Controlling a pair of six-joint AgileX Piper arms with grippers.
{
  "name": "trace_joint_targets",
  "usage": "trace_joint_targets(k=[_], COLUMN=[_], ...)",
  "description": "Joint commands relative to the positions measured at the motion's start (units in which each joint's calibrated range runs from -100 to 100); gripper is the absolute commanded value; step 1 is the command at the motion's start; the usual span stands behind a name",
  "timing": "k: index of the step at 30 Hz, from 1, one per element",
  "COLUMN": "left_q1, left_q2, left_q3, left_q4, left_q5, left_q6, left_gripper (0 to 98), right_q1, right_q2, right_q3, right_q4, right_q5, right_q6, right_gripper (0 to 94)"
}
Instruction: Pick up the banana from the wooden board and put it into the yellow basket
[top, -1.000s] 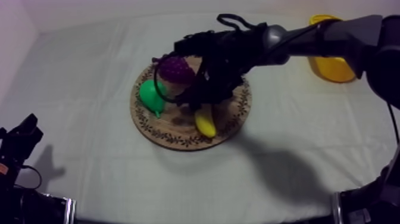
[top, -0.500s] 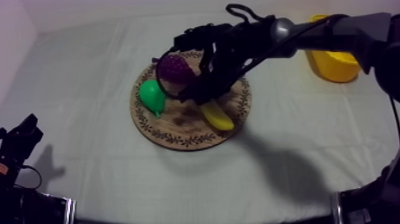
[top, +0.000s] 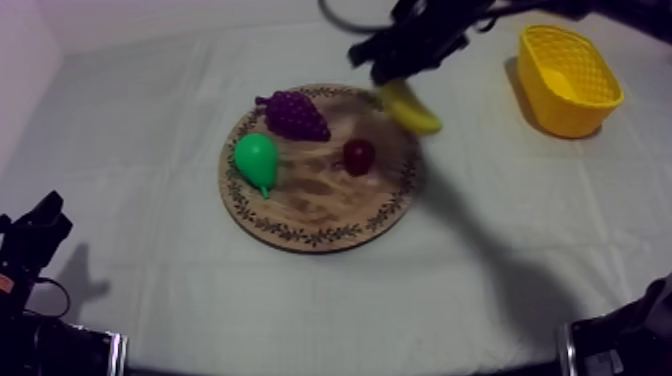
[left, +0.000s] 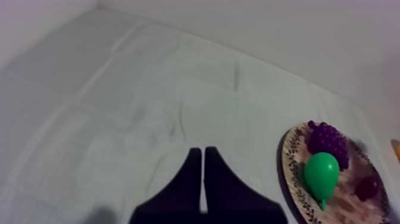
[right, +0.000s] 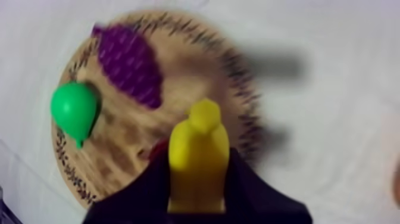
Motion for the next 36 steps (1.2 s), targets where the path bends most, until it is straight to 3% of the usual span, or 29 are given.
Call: trace_joint_targets(k=[1,18,36], left_q1=[0.0,0.0,0.0], left_q2=[0.0,0.0,0.0], left_q3=[0.0,0.0,0.0], left_q4=[-0.01,-0.01,-0.01], left_q5=[0.0,0.0,0.0], left_q6=[0.0,0.0,0.0], left_gripper=[0.1,0.1,0.1], right_q1=[3.6,21.6,29.4], right_q2=[-2.7,-7.4,5.2], right_q3=[-0.6,-4.9,-8.6], right_q4=[0.0,1.8,4.1], right_q5=[1.8,4.4,-2.0], right_q6=[0.2,2.9,5.0], right_gripper=[10.7,11.9,12.9])
